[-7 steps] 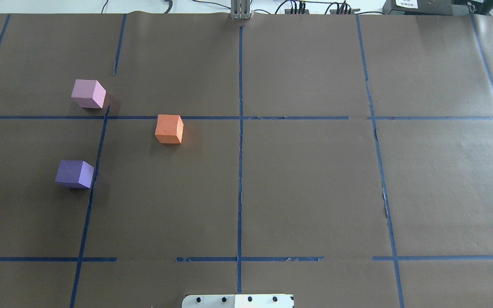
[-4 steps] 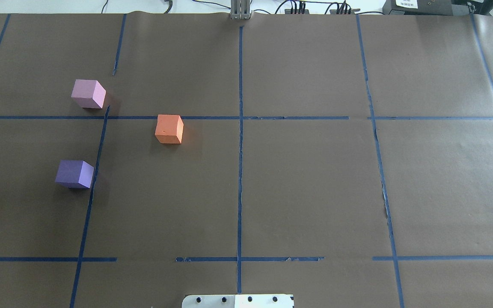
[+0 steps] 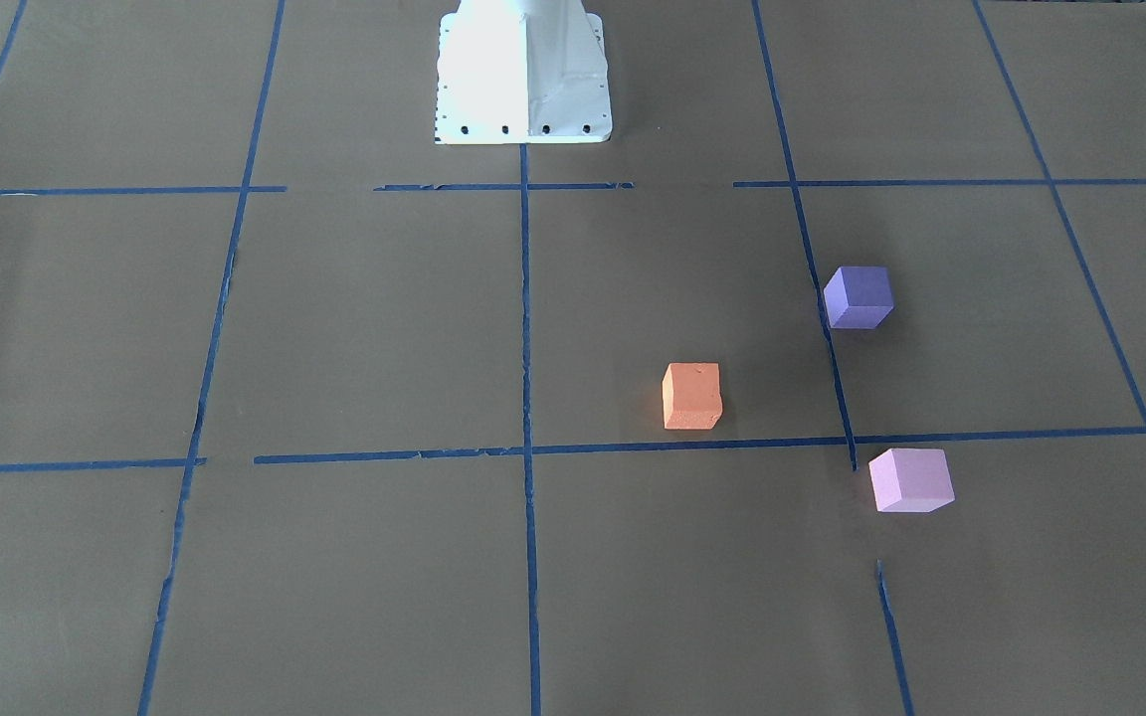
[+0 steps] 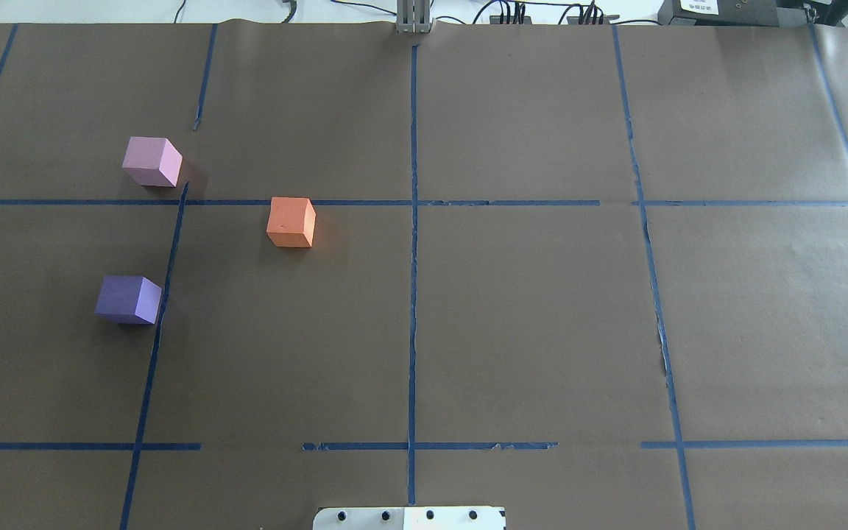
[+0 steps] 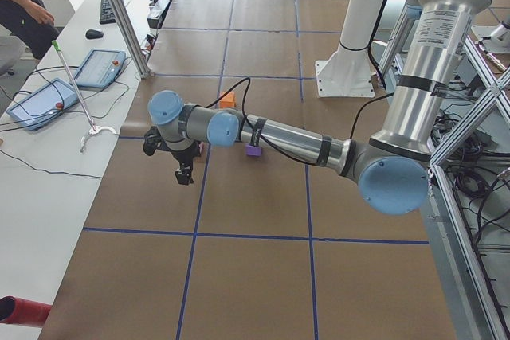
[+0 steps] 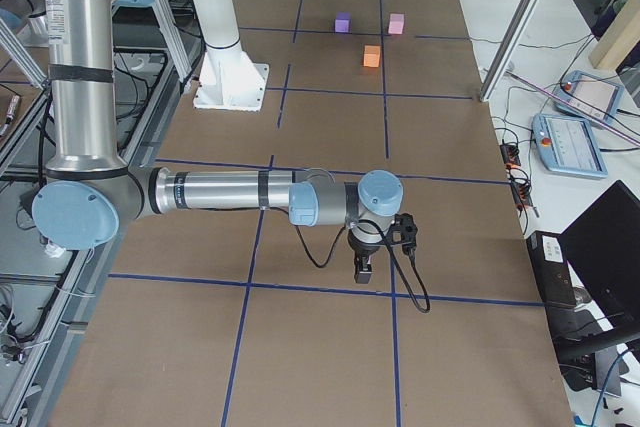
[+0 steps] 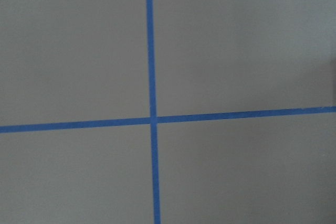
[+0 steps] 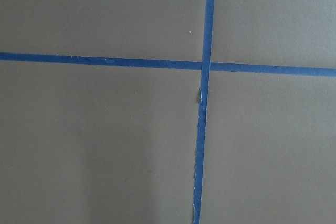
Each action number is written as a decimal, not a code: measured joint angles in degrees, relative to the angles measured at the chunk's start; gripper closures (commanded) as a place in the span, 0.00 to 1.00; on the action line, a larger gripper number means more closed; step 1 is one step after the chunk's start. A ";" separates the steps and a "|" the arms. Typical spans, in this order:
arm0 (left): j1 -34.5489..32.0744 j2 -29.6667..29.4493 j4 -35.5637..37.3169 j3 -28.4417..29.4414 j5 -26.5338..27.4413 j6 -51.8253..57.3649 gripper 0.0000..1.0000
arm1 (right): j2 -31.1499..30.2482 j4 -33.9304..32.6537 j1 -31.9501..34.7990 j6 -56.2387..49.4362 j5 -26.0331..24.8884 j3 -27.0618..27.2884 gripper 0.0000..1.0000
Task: Arrange blocks in a line
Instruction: 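Move the left gripper past the pink cube toward the orange cube, then lower the left gripper and grasp the orange cube, then carry the orange cube to the gap between the pink and purple cubes, then lower the orange cube onto the table and open the left gripper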
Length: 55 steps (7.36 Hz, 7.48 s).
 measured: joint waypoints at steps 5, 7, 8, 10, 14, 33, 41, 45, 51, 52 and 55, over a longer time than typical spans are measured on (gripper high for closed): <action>22.50 -16.20 -0.02 -0.47 10.27 -20.27 0.01 | 0.00 0.00 0.00 0.00 0.00 0.00 0.00; 26.84 -19.90 0.09 1.20 14.45 -27.12 0.01 | 0.00 0.00 0.00 0.00 0.00 0.00 0.00; 28.63 -20.87 -0.08 1.76 15.31 -30.88 0.01 | 0.00 0.01 0.00 0.00 0.00 0.00 0.00; 31.67 -21.13 -3.02 3.07 15.96 -39.12 0.01 | 0.00 0.02 0.00 0.00 0.00 0.00 0.00; 33.96 -21.22 -9.15 6.27 16.18 -43.28 0.02 | 0.00 0.02 0.00 0.00 0.00 0.00 0.00; 30.88 -21.84 -14.52 7.85 18.16 -44.95 0.76 | 0.00 0.02 0.00 0.00 0.00 0.00 0.00; 23.80 -1.17 -15.55 -2.52 15.47 -29.18 0.76 | 0.00 -0.01 0.00 0.00 0.00 0.00 0.00; 24.14 -1.39 -20.64 3.24 14.40 -29.69 0.76 | 0.00 0.02 0.00 0.00 0.00 0.00 0.00; 24.22 -1.48 -25.16 7.09 12.21 -33.09 0.75 | 0.00 0.00 0.00 0.00 0.00 0.00 0.00; 24.23 -1.52 -25.20 7.18 12.14 -33.77 0.71 | 0.00 -0.03 0.00 0.00 0.00 0.00 0.00; 24.29 -1.67 -25.82 7.80 11.84 -34.60 0.55 | 0.00 0.00 0.00 0.00 0.00 0.00 0.00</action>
